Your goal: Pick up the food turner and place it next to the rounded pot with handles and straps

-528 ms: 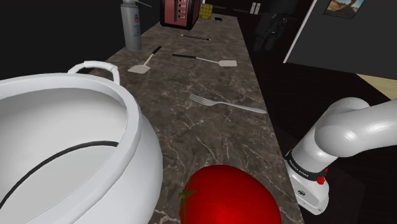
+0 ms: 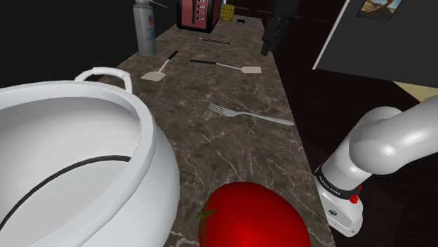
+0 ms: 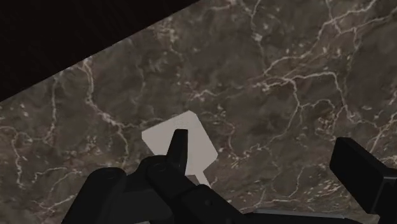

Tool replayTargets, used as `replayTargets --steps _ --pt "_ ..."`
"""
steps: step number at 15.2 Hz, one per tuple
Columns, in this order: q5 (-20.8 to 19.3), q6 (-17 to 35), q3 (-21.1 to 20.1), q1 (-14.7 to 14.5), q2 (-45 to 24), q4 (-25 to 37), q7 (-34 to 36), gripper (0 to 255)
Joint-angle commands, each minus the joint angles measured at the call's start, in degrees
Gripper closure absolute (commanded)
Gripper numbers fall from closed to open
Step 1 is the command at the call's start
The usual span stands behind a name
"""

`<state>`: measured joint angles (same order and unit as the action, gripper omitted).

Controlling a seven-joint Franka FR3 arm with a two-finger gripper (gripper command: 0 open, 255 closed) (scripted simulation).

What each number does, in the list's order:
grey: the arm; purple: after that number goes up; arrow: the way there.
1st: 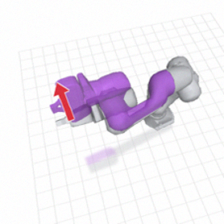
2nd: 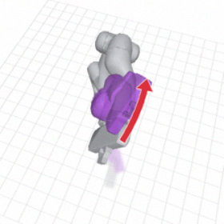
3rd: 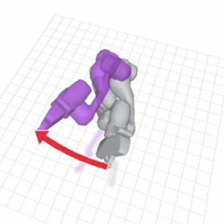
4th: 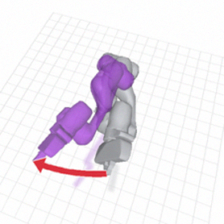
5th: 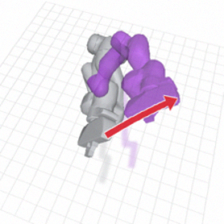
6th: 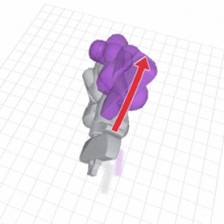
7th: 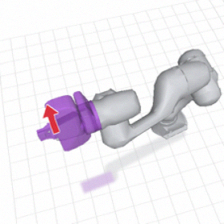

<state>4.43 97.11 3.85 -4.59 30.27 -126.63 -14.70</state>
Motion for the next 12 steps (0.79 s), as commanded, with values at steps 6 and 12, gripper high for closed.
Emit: replayTargets --steps 6,12 --pt "-1.6 7.2 0.6 -3.4 -14.3 8.2 -12.4 0" --pt "-2.5 10.6 -0.2 -5.4 -25.1 16.9 -20.9 0"
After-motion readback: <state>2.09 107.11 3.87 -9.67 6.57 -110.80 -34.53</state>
